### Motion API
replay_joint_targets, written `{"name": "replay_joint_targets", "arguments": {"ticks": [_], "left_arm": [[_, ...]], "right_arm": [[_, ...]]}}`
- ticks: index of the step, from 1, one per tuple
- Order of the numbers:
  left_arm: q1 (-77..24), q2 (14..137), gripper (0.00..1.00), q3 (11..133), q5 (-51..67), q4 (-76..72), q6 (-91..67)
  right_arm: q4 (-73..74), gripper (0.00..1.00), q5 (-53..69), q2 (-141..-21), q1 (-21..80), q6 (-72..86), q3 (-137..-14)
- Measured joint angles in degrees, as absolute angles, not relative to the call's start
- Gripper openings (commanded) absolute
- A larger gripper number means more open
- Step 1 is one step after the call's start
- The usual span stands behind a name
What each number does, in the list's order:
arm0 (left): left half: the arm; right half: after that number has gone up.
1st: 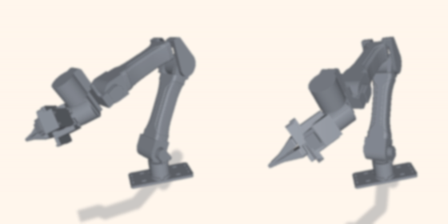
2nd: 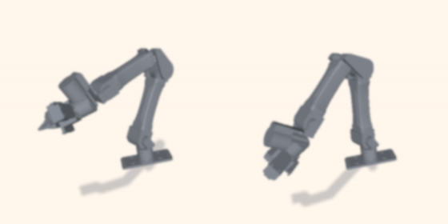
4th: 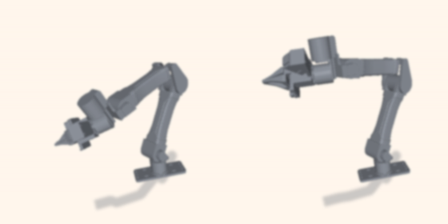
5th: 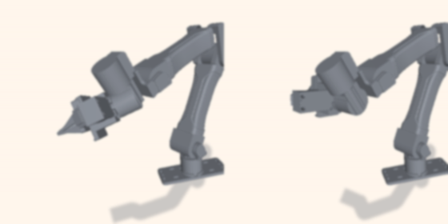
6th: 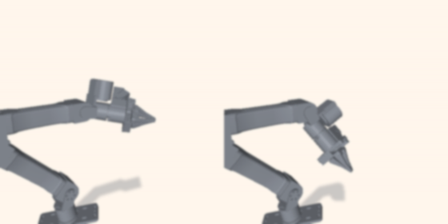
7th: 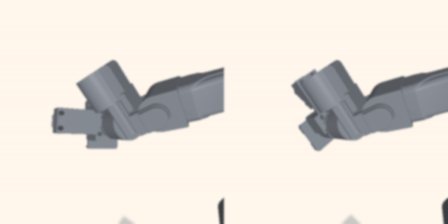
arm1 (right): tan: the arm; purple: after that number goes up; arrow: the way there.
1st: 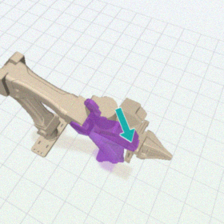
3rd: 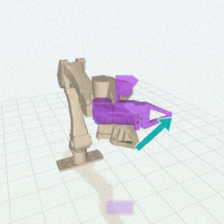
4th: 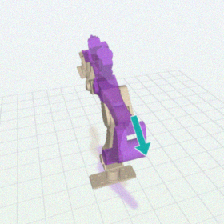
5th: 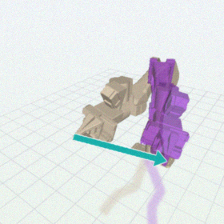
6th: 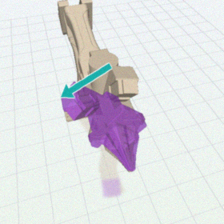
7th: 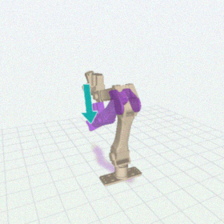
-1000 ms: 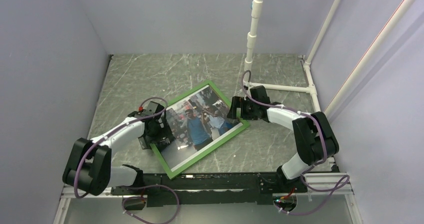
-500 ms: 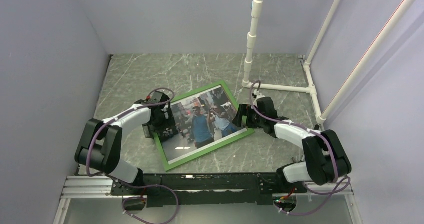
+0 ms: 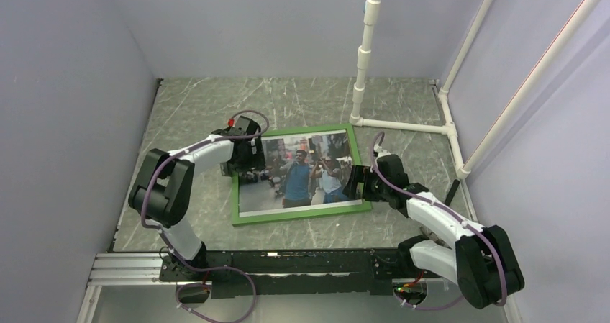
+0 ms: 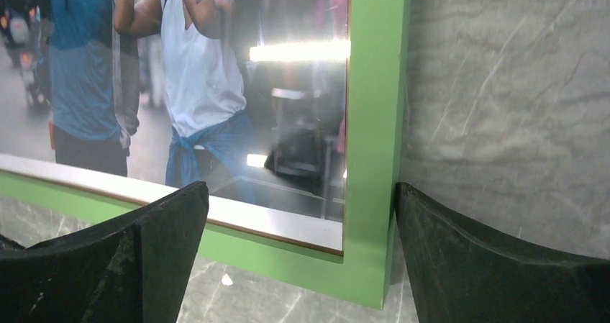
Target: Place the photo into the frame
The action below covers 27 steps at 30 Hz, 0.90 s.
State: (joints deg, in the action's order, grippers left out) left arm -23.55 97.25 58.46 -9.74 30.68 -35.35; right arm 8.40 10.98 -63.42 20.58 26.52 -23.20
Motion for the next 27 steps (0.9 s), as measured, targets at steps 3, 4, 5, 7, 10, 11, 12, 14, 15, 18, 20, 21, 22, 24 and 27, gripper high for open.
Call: {"name": "replay_joint_targets", "arguments": {"ticks": [3, 4, 5, 7, 10, 11, 12, 14, 15, 18, 20, 21, 22, 24, 27], "left_arm": [[-23.9, 98.2, 0.99, 59.6, -10.5, 28.9, -35.4], [-24.0, 98.6, 0.99, 59.9, -10.6, 28.0, -35.4], [-24.1, 99.0, 0.99, 60.2, -10.9, 27.1, -35.4], [-24.5, 99.7, 0.99, 60.9, -11.6, 26.0, -35.4], [-25.1, 100.7, 0.99, 61.9, -12.5, 24.6, -35.4], [-25.3, 100.8, 0.99, 62.0, -12.8, 24.2, -35.6], [-25.4, 100.8, 0.99, 62.0, -13.0, 23.9, -35.6], [-25.5, 100.8, 0.99, 61.9, -13.1, 23.7, -35.7], [-25.6, 100.8, 0.99, 61.7, -13.1, 23.4, -35.9], [-25.8, 99.9, 0.99, 60.6, -13.5, 22.7, -36.9], [-26.2, 98.7, 1.00, 59.3, -13.6, 22.7, -37.8], [-26.4, 98.1, 0.99, 58.7, -13.8, 23.0, -38.2], [-26.7, 97.4, 0.99, 58.0, -13.9, 23.6, -38.7], [-27.2, 96.1, 1.00, 57.1, -13.9, 25.1, -39.4], [-27.9, 94.7, 0.99, 56.3, -13.8, 26.9, -40.2]], "right_arm": [[10.9, 1.00, 11.1, -61.4, 20.7, 27.0, -22.6], [11.6, 1.00, 11.2, -60.7, 20.8, 27.2, -22.4], [12.5, 1.00, 11.2, -59.8, 20.8, 27.4, -22.2], [14.3, 1.00, 11.6, -58.4, 21.0, 27.8, -21.9], [16.7, 1.00, 11.7, -57.1, 21.3, 28.5, -21.8], [17.1, 1.00, 11.7, -56.9, 21.4, 28.7, -21.8], [17.6, 1.00, 11.6, -56.9, 21.5, 28.8, -21.9], [18.2, 1.00, 11.6, -57.1, 21.6, 28.9, -22.3], [19.1, 1.00, 11.6, -57.5, 21.7, 28.9, -22.8], [21.7, 1.00, 11.2, -59.0, 22.0, 29.0, -24.5], [23.6, 1.00, 10.8, -59.8, 22.3, 29.0, -25.8], [24.6, 1.00, 10.6, -60.2, 22.5, 29.1, -26.4], [25.7, 1.00, 10.4, -60.7, 22.7, 29.1, -27.0], [27.0, 1.00, 10.0, -61.1, 22.8, 29.2, -27.5], [28.2, 1.00, 9.5, -61.1, 22.9, 29.3, -27.8]]}}
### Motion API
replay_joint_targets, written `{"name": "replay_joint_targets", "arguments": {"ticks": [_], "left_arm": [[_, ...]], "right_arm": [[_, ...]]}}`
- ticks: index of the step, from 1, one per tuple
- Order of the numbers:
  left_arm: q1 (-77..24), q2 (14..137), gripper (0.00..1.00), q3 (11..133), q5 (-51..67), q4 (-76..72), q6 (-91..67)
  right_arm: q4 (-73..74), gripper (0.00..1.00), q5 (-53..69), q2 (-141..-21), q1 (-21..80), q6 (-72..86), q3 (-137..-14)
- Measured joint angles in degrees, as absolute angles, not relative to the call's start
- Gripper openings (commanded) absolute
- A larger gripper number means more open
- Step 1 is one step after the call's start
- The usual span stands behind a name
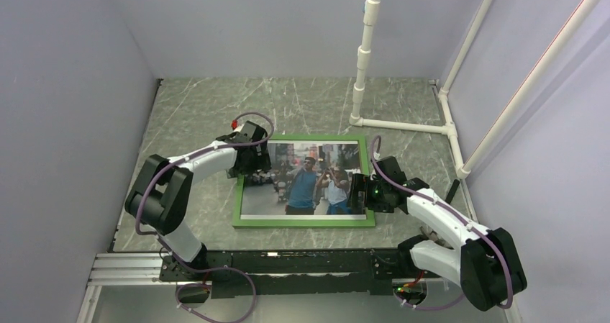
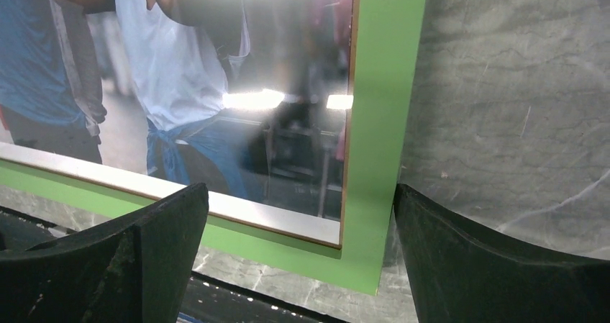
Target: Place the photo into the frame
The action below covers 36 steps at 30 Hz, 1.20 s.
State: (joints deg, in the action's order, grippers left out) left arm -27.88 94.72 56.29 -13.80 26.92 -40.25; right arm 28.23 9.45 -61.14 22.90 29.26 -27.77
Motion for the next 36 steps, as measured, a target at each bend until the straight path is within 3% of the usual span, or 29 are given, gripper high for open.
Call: {"name": "replay_joint_targets", "arguments": {"ticks": [15, 28, 36], "left_arm": [[-30.0, 89.9, 1.00, 54.2, -13.0, 30.5, -41.8], [-32.0, 68.8, 0.99, 54.4, -14.6, 33.4, -41.2], [-32.0, 76.5, 0.99, 55.6, -13.2, 32.9, -40.6]], "right_arm": [[35.0, 1.00, 7.2, -59.6, 23.6, 30.2, -29.4], [33.8, 1.00, 5.2, -53.1, 24.5, 30.2, -37.6], [31.1, 1.00, 6.0, -52.4, 24.5, 31.0, -35.6]]}}
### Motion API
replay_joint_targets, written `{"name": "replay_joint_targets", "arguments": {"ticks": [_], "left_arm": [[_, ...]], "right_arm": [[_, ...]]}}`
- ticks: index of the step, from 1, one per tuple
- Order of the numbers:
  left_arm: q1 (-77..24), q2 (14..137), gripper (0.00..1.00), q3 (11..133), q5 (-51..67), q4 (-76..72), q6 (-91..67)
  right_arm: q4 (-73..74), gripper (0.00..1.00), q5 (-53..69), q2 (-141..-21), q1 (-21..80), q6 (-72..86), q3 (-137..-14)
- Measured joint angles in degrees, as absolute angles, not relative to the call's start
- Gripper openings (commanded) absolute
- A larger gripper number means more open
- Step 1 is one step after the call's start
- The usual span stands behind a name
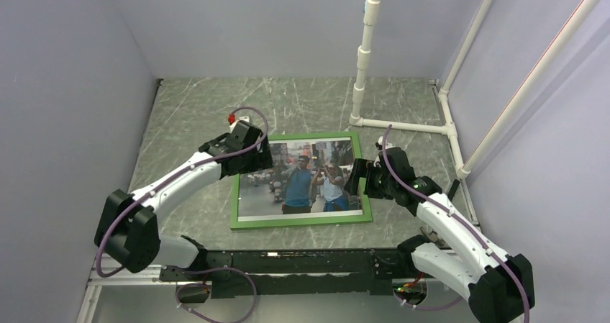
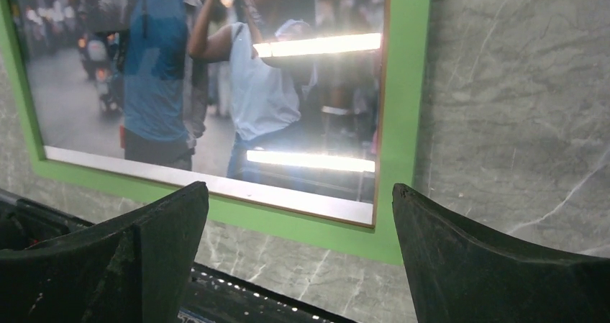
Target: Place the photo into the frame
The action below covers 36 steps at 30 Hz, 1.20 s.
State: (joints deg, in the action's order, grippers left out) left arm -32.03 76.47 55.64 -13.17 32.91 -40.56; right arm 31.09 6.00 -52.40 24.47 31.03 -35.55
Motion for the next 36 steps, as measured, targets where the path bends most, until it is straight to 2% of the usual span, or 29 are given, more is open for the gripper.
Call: {"name": "replay_joint_targets", "arguments": {"ticks": [11, 18, 25, 31, 36], "left_arm": [[-31.4, 75.8, 1.00, 50.6, -11.9, 31.3, -40.8], [-31.2, 63.9, 0.99, 49.9, -11.9, 31.6, -40.5], [-30.7, 55.5, 0.99, 51.0, -11.9, 32.4, -39.6], [-29.9, 51.7, 1.00, 50.1, -12.3, 31.1, -37.0], [-28.3, 45.9, 0.99, 39.8, -13.2, 22.7, -32.5]], "right_arm": [[26.1, 1.00, 4.6, -56.9, 24.5, 32.5, -29.3], [23.9, 1.00, 8.3, -59.2, 24.4, 33.9, -25.9], [24.3, 1.00, 11.6, -55.2, 24.7, 35.6, -23.8], [25.6, 1.00, 8.7, -53.8, 24.8, 36.1, -25.6], [22.8, 1.00, 0.3, -52.1, 24.8, 33.5, -29.9]]}}
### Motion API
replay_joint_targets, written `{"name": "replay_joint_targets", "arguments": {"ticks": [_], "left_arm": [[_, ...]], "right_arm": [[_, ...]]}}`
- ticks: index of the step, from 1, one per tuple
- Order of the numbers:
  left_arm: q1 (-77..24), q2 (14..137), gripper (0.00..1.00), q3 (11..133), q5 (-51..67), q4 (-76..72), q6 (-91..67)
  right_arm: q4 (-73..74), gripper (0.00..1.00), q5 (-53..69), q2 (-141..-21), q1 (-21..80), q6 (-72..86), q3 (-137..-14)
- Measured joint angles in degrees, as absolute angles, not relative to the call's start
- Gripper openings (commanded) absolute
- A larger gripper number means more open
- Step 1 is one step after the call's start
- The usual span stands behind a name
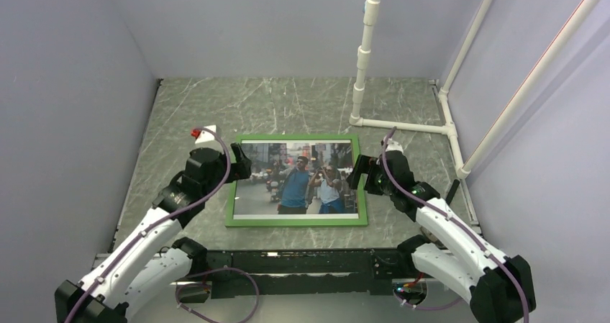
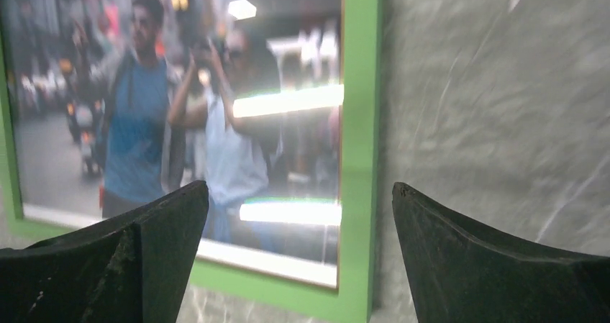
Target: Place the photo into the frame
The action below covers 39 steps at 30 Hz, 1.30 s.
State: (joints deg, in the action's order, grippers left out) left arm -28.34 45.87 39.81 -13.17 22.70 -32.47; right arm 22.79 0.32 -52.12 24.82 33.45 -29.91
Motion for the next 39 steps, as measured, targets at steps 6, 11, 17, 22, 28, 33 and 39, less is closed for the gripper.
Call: {"name": "replay_joint_targets", "arguments": {"ticks": [6, 11, 17, 22, 28, 33, 39], "left_arm": [[-25.9, 37.1, 0.99, 25.4, -20.6, 13.1, -26.2], [-19.3, 32.9, 0.99, 18.7, -27.0, 5.5, -20.8], [-10.5, 37.8, 0.99, 13.4, -25.0, -5.8, -14.0], [-3.8, 42.7, 0.99, 7.2, -19.3, -21.5, -7.9], [4.4, 57.5, 0.99, 3.7, -10.9, -42.0, -4.0], [7.4, 69.6, 0.99, 3.7, -5.4, -58.5, -3.6], [7.9, 76.6, 0.99, 5.1, -1.0, -64.6, -2.8]], "right_arm": [[13.1, 1.00, -14.8, -46.1, 24.8, 29.1, -29.1], [-4.4, 0.99, -29.6, -39.6, 24.7, 21.9, -18.4], [-28.1, 0.99, -40.7, -45.4, 23.8, 9.8, -2.8], [-41.5, 0.99, -39.2, -57.9, 16.9, 6.0, -1.9], [-48.3, 0.99, -31.9, -67.7, 6.3, 7.0, -7.8], [-49.3, 1.00, -27.7, -76.1, 4.4, 6.4, -14.9], [-57.3, 1.00, -22.9, -83.7, 0.8, 6.0, -14.2]]}}
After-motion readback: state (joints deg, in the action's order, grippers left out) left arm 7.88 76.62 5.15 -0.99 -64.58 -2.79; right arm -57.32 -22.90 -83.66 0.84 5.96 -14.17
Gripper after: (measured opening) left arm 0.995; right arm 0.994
